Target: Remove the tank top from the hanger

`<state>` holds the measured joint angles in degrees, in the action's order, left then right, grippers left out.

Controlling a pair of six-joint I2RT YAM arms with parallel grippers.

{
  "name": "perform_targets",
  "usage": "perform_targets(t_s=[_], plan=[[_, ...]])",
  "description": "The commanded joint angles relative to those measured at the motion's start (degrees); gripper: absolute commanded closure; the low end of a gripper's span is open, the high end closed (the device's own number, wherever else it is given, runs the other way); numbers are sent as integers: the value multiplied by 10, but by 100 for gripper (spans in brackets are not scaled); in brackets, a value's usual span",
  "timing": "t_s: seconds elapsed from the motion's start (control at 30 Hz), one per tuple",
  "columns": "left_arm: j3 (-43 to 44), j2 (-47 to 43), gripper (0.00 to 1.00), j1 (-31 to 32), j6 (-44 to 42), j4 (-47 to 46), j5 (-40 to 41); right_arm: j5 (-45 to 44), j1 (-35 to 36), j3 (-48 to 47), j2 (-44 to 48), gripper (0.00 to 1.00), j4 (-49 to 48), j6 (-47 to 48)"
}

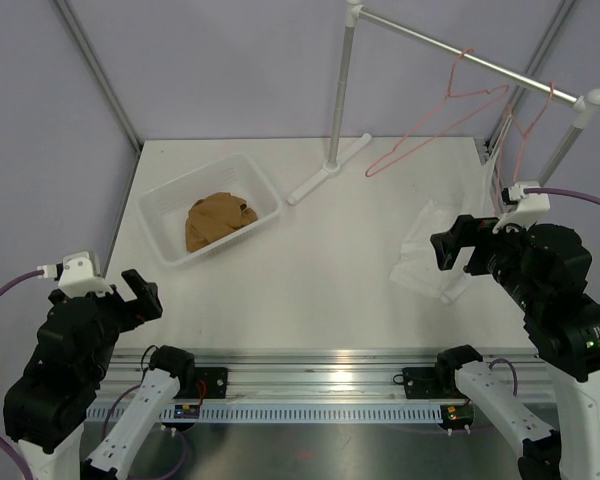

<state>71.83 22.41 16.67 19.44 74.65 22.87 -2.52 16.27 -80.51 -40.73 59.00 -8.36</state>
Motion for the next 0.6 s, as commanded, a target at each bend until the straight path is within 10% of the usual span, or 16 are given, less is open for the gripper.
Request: perform_targets(t_s=[0.0, 0.57], plan=[[-10, -14, 1, 3, -2, -32, -19, 2, -2, 11, 1, 0, -36, -2], [-35, -19, 1, 3, 1, -55, -31, -14, -1, 9, -14, 1, -33, 1]])
